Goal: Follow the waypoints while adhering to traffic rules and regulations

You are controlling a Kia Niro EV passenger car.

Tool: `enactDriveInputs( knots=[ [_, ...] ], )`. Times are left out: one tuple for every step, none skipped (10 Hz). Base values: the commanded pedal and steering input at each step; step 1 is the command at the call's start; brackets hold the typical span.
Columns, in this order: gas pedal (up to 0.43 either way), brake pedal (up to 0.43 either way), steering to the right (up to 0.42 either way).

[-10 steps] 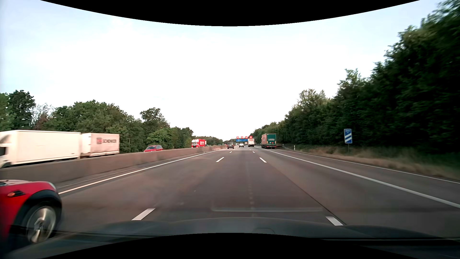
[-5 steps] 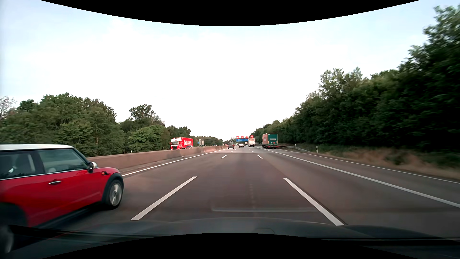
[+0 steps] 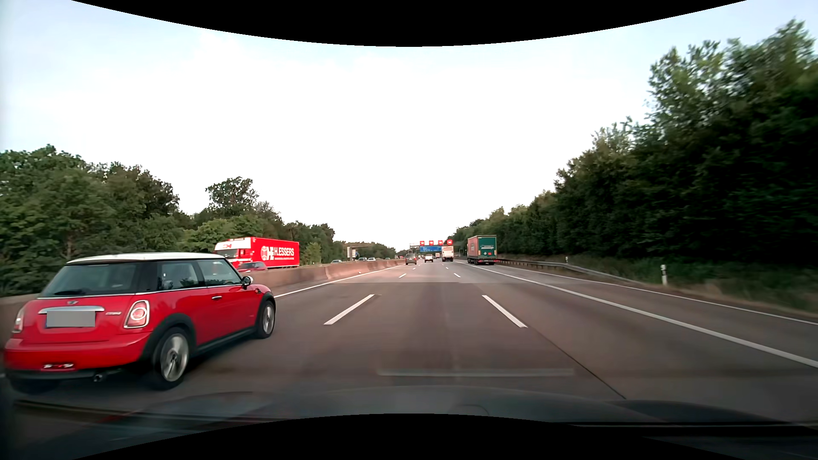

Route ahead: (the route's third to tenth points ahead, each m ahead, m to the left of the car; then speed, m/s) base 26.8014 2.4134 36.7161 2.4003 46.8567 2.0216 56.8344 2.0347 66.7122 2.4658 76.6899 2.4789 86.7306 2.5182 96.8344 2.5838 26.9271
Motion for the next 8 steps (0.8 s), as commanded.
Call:
enactDriveInputs(
  knots=[
    [0.189, 0.0, -0.005],
    [0.189, 0.0, -0.004],
    [0.189, 0.0, -0.005],
    [0.189, 0.0, -0.005],
    [0.189, 0.0, -0.005],
    [0.189, 0.0, -0.005],
    [0.189, 0.0, -0.004],
    [0.189, 0.0, -0.004]
  ],
)
